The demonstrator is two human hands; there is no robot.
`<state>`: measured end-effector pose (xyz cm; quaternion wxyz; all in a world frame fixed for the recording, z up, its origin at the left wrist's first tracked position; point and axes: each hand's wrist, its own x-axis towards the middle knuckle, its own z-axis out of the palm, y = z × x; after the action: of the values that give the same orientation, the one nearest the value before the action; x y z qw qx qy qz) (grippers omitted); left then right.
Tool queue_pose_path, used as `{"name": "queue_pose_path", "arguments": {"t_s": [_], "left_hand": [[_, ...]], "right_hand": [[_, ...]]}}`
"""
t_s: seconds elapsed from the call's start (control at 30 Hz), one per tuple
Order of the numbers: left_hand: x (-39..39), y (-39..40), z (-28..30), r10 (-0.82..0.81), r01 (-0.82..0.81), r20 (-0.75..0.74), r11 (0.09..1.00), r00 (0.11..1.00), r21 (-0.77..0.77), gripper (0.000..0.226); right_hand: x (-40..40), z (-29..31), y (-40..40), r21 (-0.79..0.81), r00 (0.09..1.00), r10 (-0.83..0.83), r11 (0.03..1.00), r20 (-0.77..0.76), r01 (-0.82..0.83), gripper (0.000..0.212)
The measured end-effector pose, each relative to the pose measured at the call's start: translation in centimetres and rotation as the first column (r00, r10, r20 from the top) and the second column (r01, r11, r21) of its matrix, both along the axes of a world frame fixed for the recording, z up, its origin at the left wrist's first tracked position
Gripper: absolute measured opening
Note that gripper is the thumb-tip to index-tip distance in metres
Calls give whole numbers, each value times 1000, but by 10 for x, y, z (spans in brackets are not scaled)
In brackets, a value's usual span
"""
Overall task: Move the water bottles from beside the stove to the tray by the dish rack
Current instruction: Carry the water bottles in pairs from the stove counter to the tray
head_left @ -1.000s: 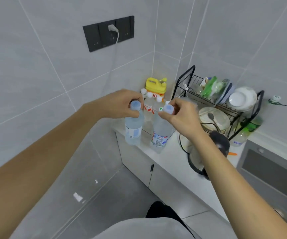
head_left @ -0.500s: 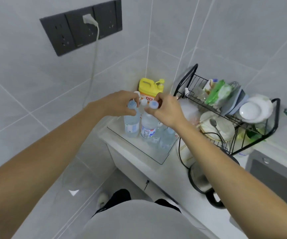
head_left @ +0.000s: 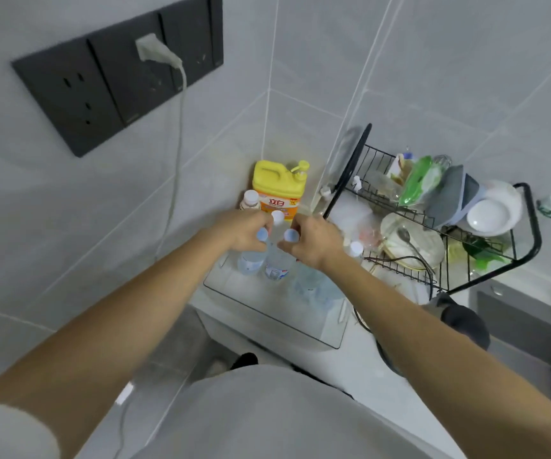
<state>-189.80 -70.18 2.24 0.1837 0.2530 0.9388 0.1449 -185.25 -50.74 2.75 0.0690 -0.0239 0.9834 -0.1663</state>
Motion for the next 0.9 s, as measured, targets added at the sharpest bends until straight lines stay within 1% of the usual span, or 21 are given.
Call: {"name": "queue_pose_path", "arguments": {"t_s": [0.13, 0.27, 0.33, 0.5, 0.6, 0.7, 0.77, 0.9], "left_hand": [[-12, 2, -18, 17, -17, -19, 1000, 1000, 19, 24], [-17, 5, -30, -32, 32, -23, 999, 999, 1, 23], [-18, 8, -35, -38, 38, -17, 999, 999, -13, 22], [-15, 13, -40, -37, 36, -47, 999, 998, -15, 29], [-16, 10, -40, -46, 46, -33, 999, 998, -1, 27], [-12, 9, -37, -78, 77, -40, 997, 996, -28, 24], [-8, 11, -37, -79, 76, -65, 996, 995, -44, 26], [-1, 14, -41, -44, 31, -165, 996, 985, -78, 31]], "right_hand": [[-5, -11, -3, 70, 1000, -2, 998, 8, 1, 38], [-3, -25, -5, 126, 1000, 4, 992, 11, -5, 35], [-1, -30, -4, 127, 1000, -5, 992, 18, 3, 33], [2, -35, 1, 111, 1000, 4, 994, -12, -3, 34], [4, -39, 3, 109, 999, 37, 993, -37, -32, 34], [5, -40, 7, 112, 995, 83, 991, -50, -77, 34], [5, -39, 9, 115, 993, 111, 988, -45, -105, 36], [4, -36, 11, 104, 991, 133, 986, -20, -130, 33]]}}
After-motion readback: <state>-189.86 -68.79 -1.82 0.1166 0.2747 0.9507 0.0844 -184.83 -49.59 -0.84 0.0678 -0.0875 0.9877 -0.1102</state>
